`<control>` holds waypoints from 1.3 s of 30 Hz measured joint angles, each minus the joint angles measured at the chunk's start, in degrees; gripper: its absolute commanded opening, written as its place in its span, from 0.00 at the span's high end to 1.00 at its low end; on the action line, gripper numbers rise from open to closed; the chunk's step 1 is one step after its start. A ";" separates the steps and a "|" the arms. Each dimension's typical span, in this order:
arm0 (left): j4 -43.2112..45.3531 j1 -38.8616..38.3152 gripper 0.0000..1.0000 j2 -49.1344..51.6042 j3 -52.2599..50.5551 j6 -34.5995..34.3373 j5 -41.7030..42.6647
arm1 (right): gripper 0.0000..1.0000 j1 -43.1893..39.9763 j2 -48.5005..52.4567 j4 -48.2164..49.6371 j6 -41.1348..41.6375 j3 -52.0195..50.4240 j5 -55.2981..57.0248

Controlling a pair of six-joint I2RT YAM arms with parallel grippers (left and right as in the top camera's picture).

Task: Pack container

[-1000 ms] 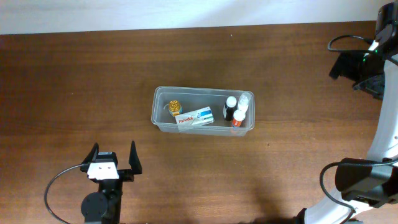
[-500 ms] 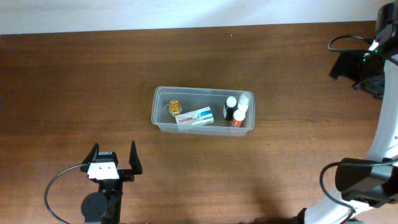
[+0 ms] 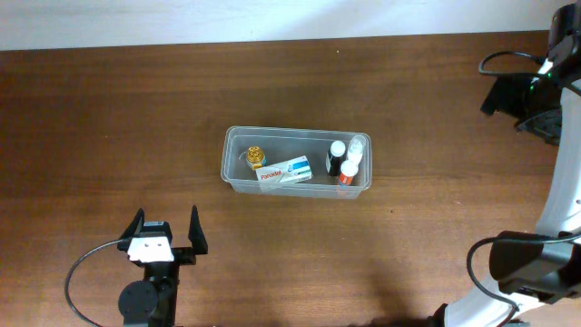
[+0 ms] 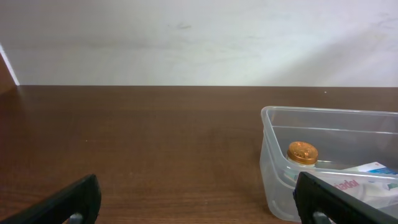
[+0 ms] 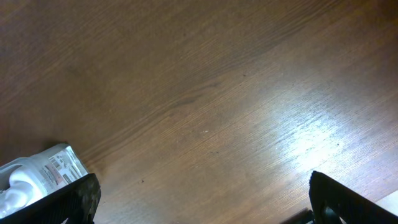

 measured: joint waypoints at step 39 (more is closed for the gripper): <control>-0.07 0.11 0.01 -0.02 0.02 0.00 -0.22 | 0.02 21.51 -73.77 56.00 -5.90 -67.08 -5.86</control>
